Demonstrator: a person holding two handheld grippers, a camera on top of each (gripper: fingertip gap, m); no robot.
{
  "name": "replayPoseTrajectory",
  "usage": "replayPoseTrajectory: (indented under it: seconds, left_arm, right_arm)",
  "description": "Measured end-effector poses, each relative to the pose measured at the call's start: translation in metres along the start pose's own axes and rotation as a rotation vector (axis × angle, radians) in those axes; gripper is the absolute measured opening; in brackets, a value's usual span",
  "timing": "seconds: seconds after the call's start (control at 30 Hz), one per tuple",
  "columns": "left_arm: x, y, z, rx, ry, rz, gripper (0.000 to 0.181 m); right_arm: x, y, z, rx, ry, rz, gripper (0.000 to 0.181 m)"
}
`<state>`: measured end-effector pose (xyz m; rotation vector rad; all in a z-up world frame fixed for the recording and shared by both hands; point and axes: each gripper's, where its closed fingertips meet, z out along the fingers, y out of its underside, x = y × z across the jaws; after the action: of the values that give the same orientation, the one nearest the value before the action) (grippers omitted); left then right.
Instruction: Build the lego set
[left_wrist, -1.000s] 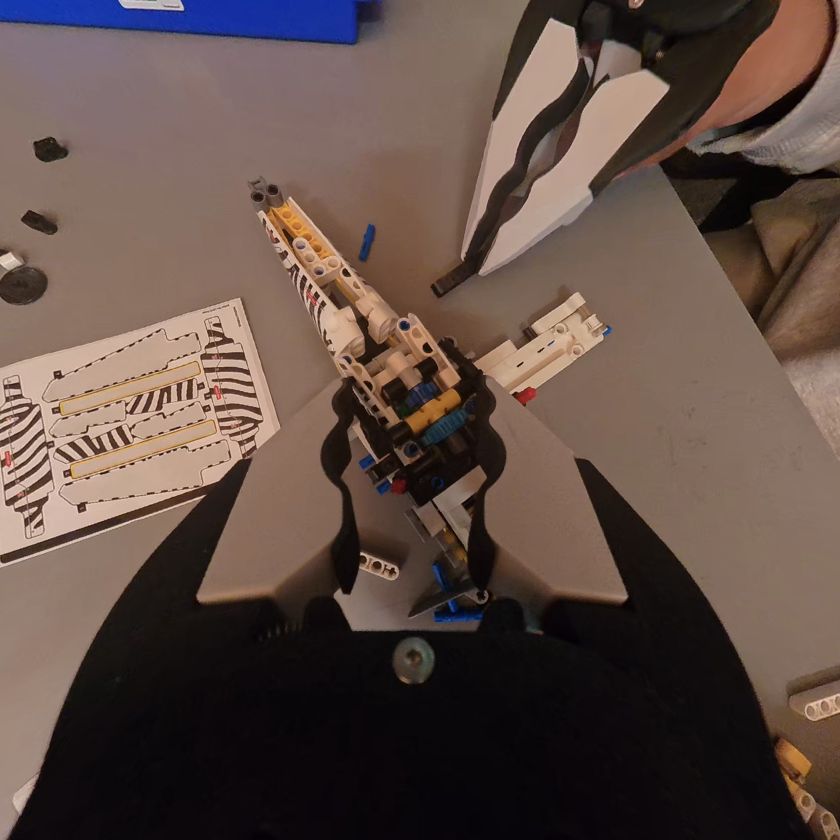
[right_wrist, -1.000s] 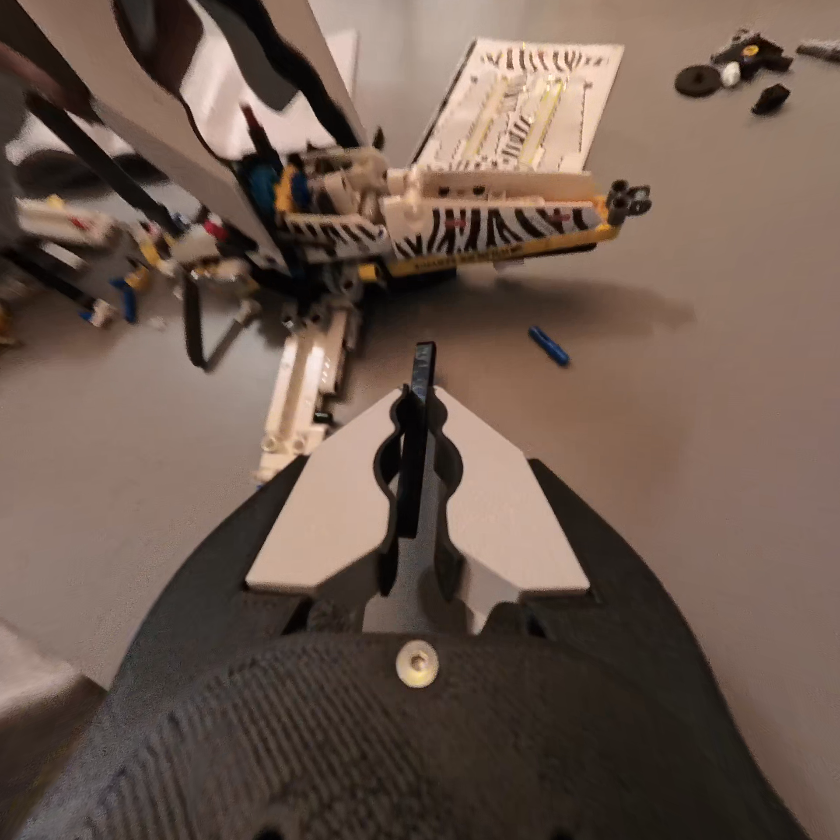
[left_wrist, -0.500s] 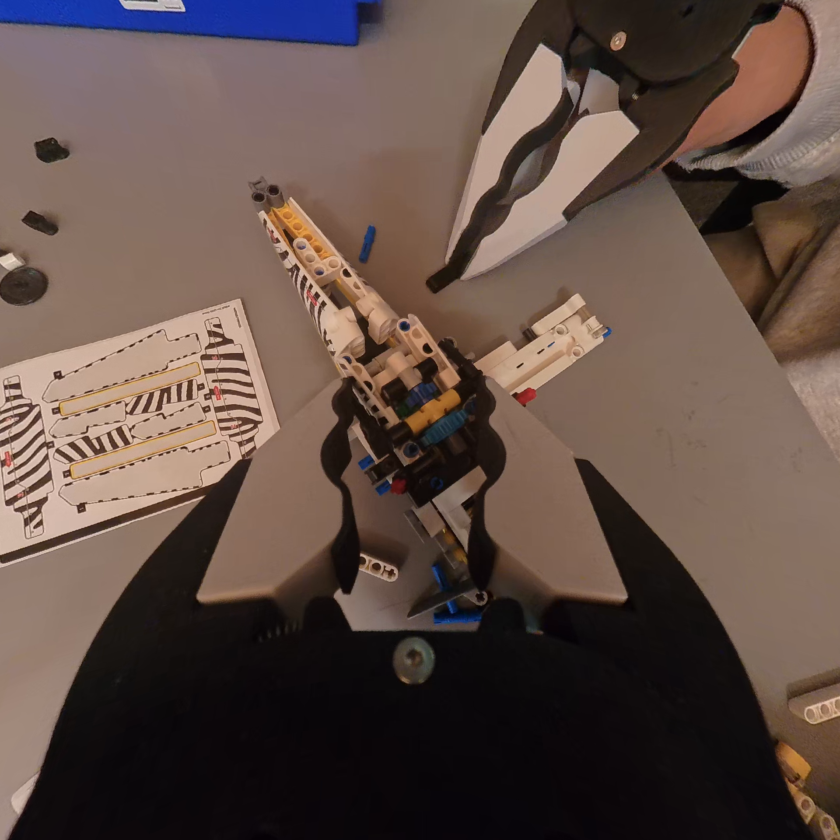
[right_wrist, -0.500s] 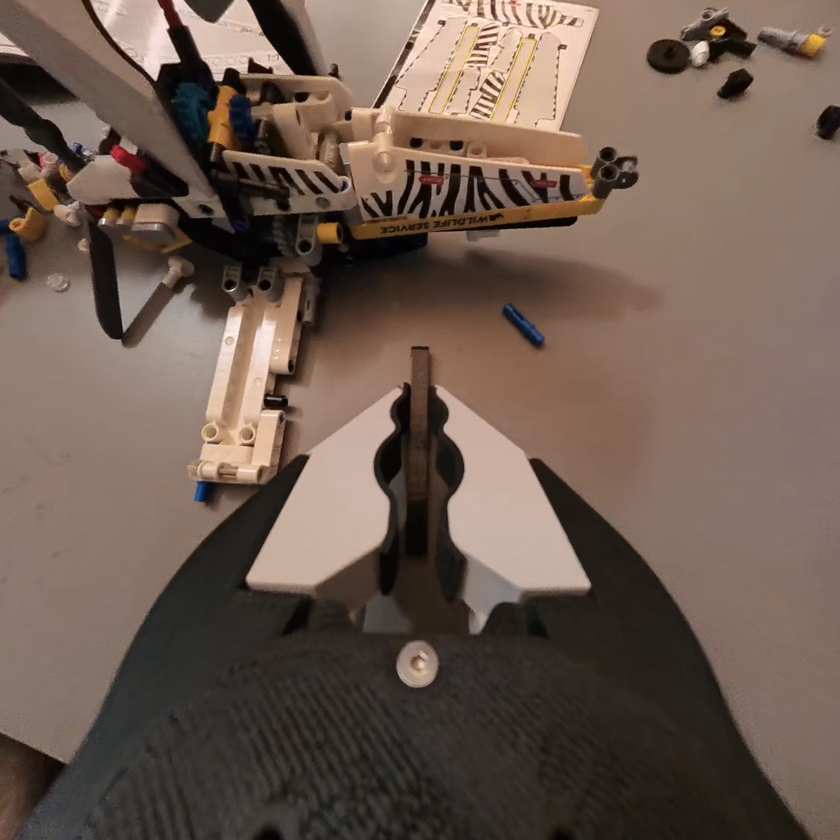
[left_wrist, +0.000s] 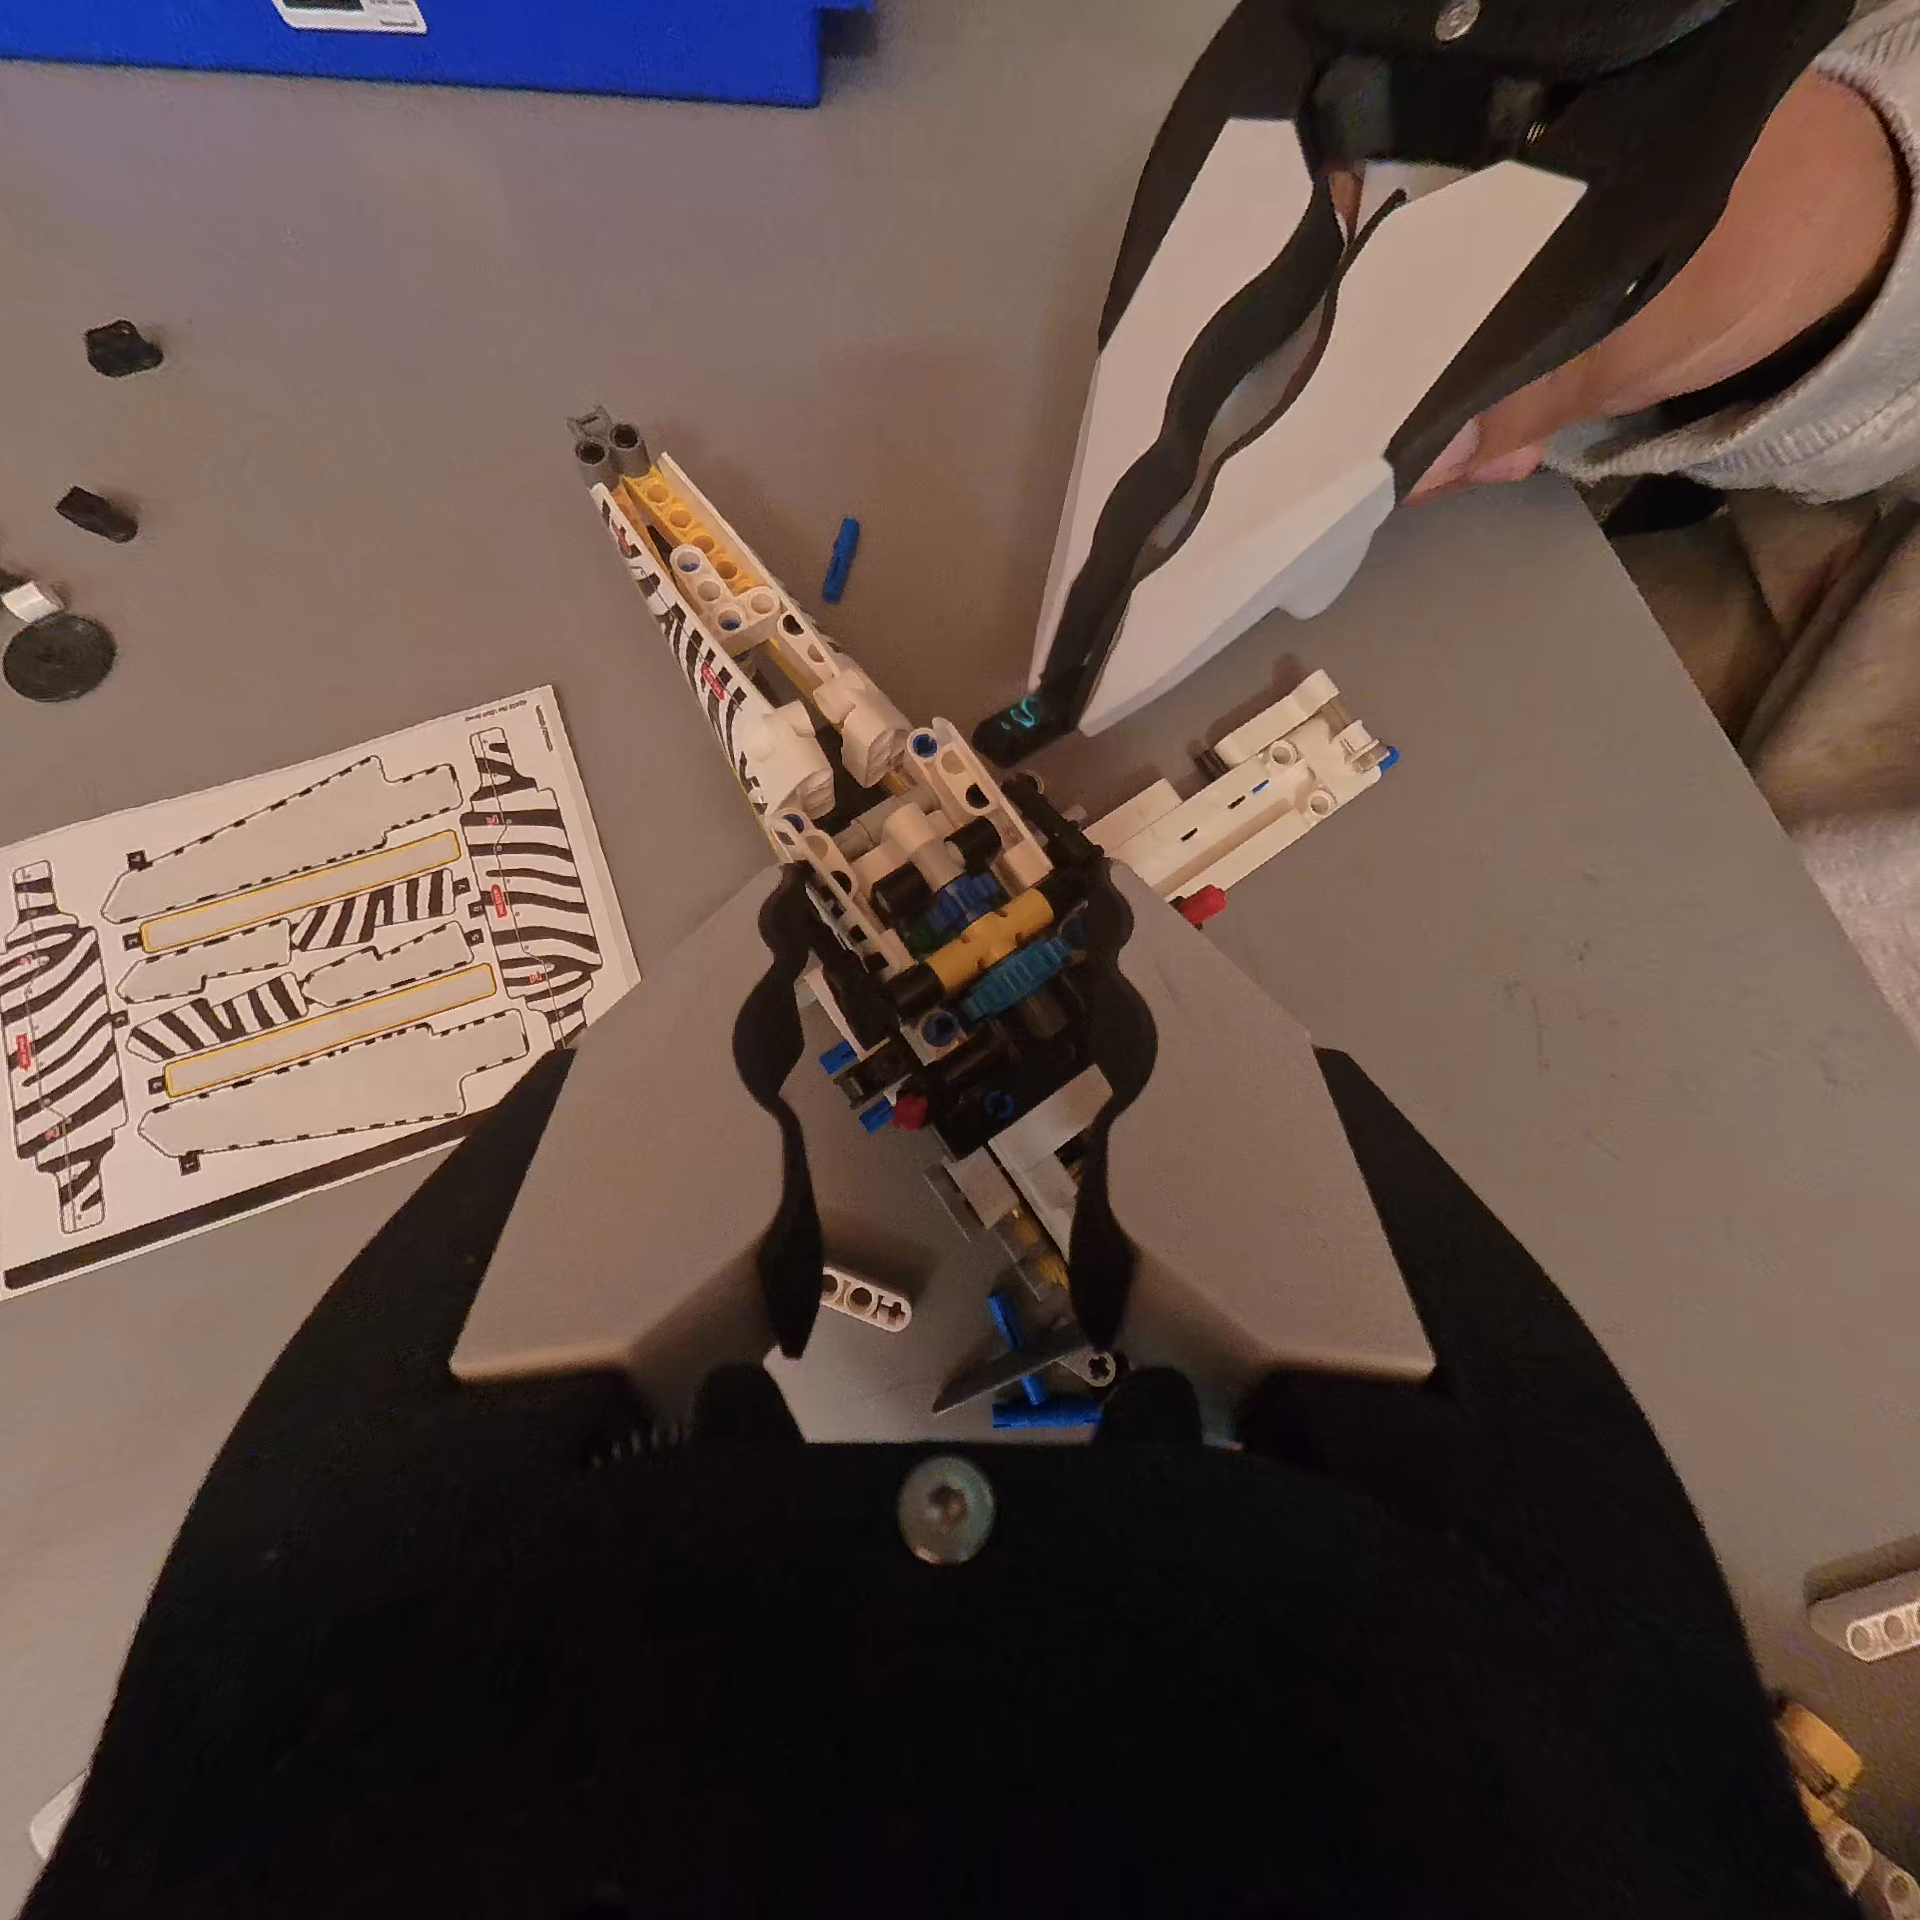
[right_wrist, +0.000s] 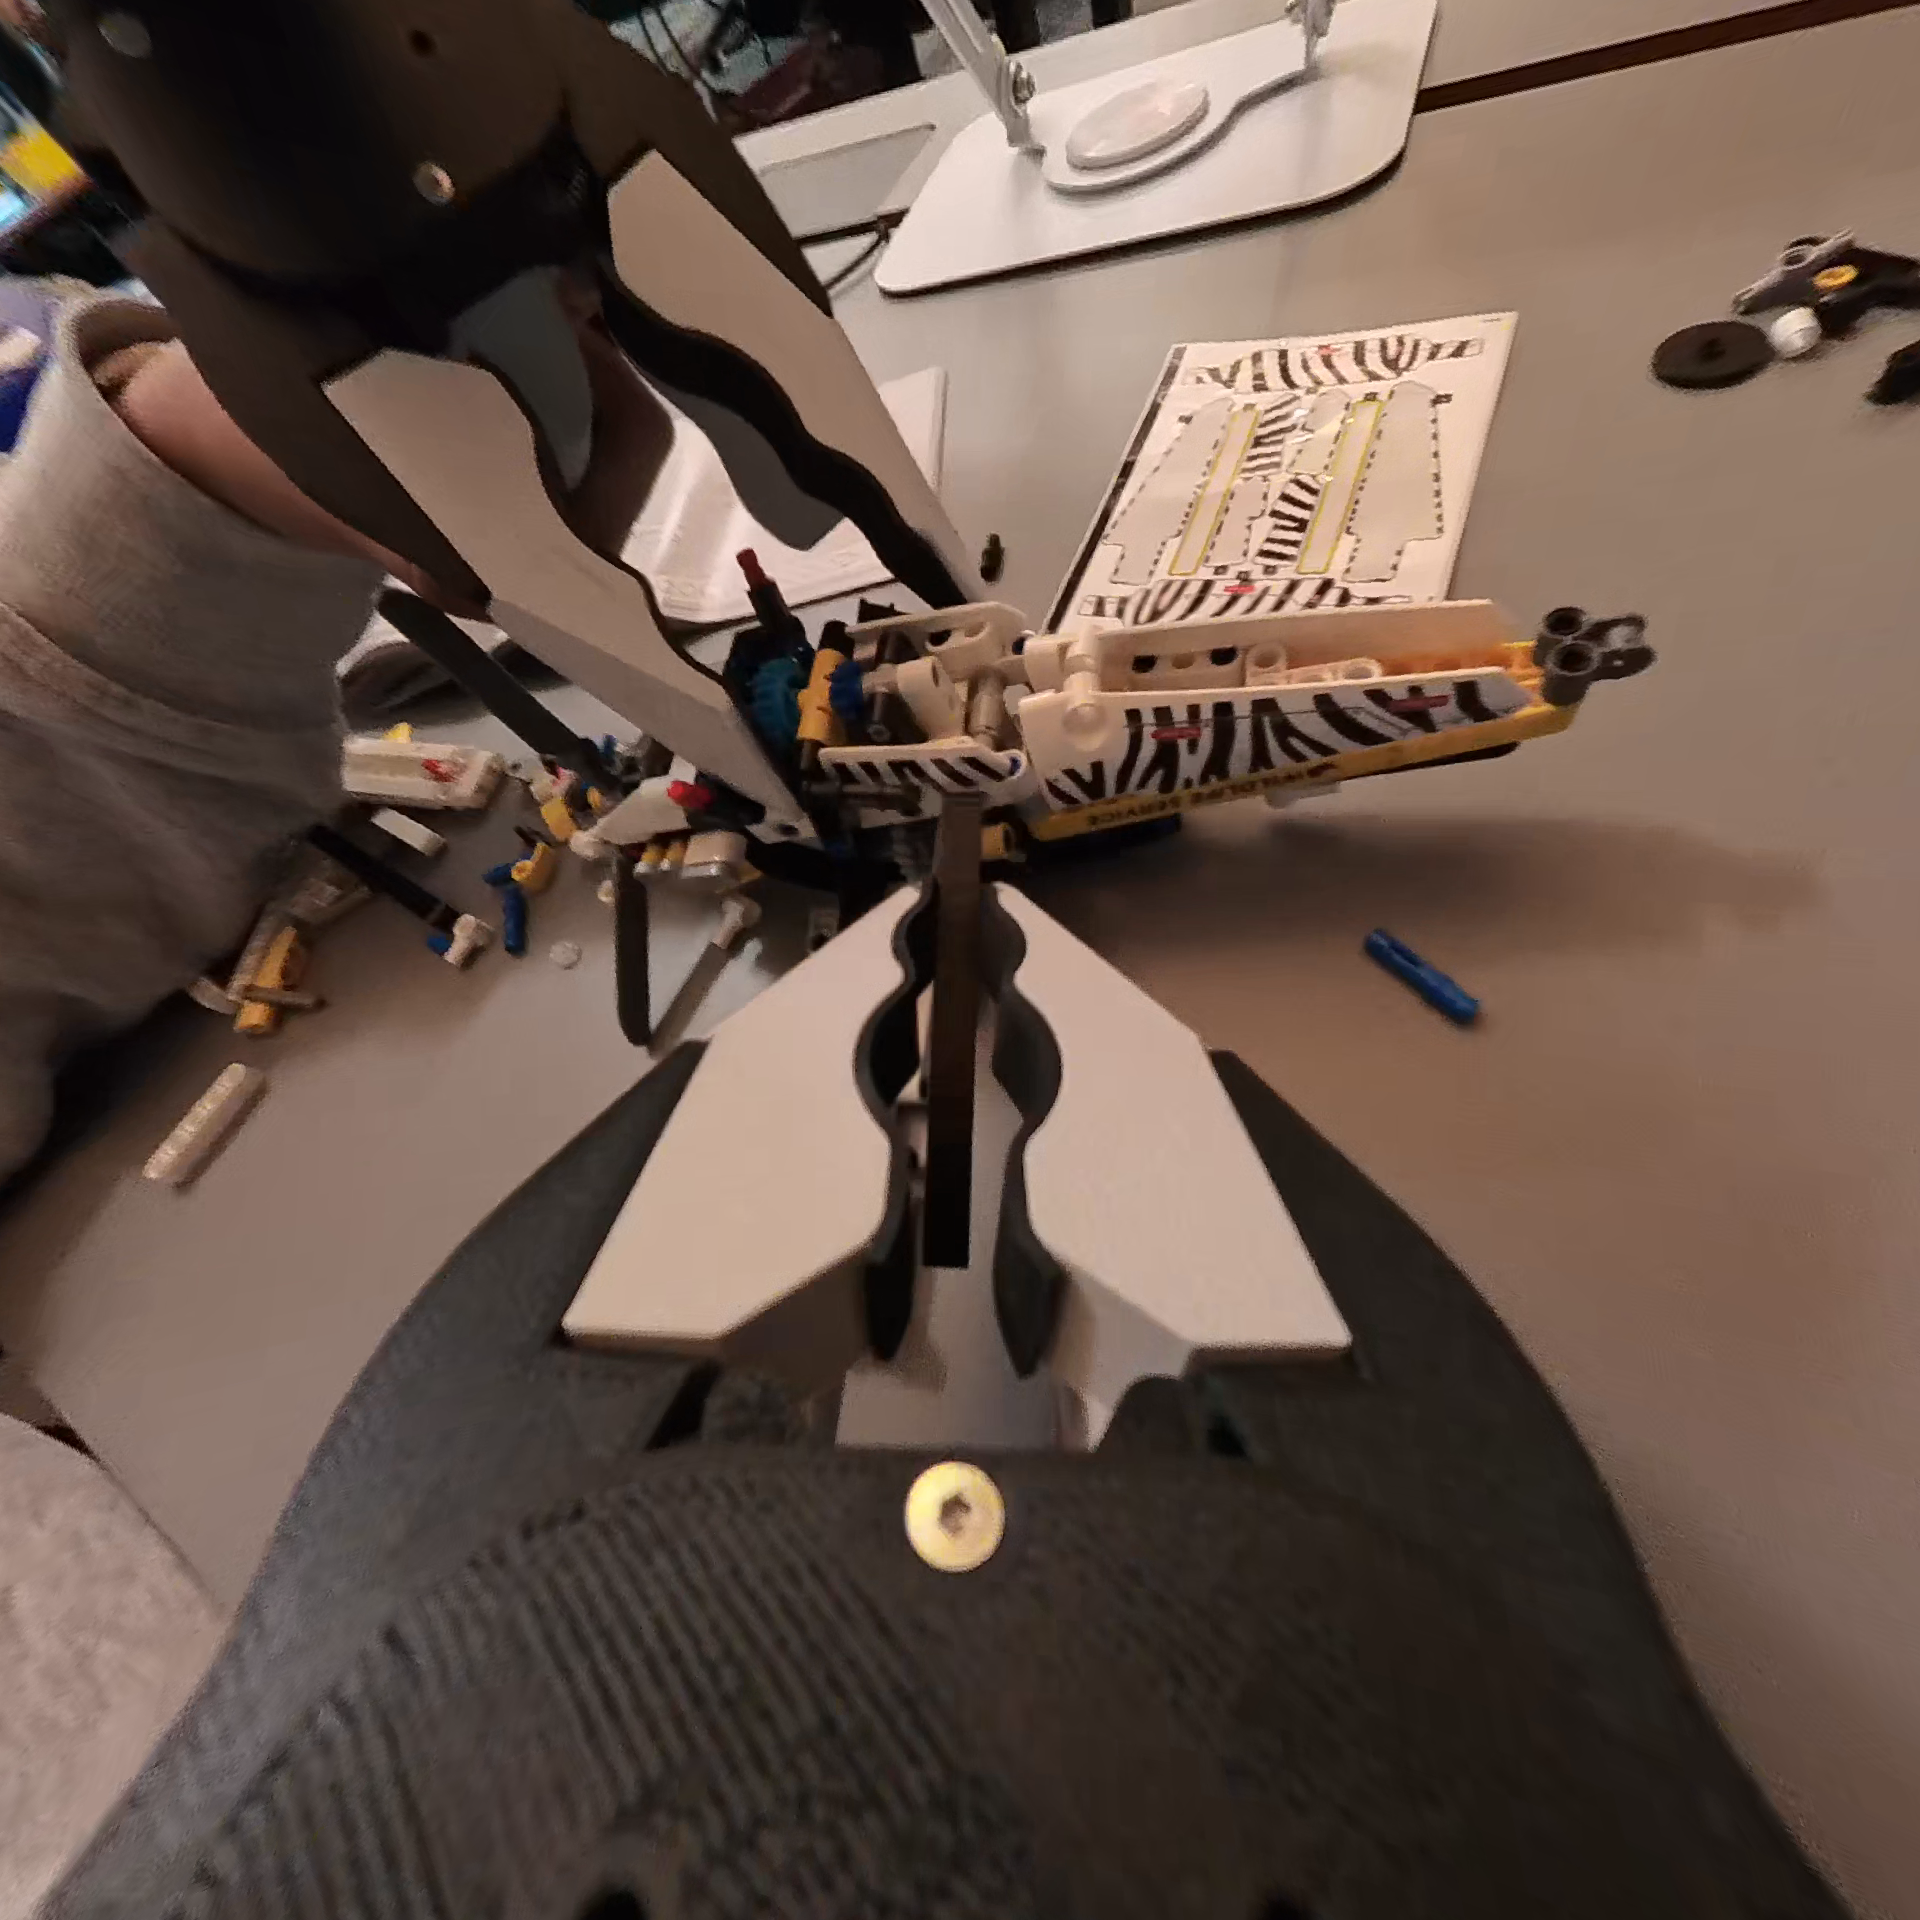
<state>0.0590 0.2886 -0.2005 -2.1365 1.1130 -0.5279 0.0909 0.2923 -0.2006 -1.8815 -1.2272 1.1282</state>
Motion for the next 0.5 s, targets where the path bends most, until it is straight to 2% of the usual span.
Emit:
replayPoseTrajectory:
  seconds: [0.5]
  left_arm:
    - [0.0000,0.0002,-0.0002,0.005,0.003,0.001,0.054]
  right_arm:
    - [-0.0042,0.0002,0.0046,-0.036,0.056,-0.095,0.006]
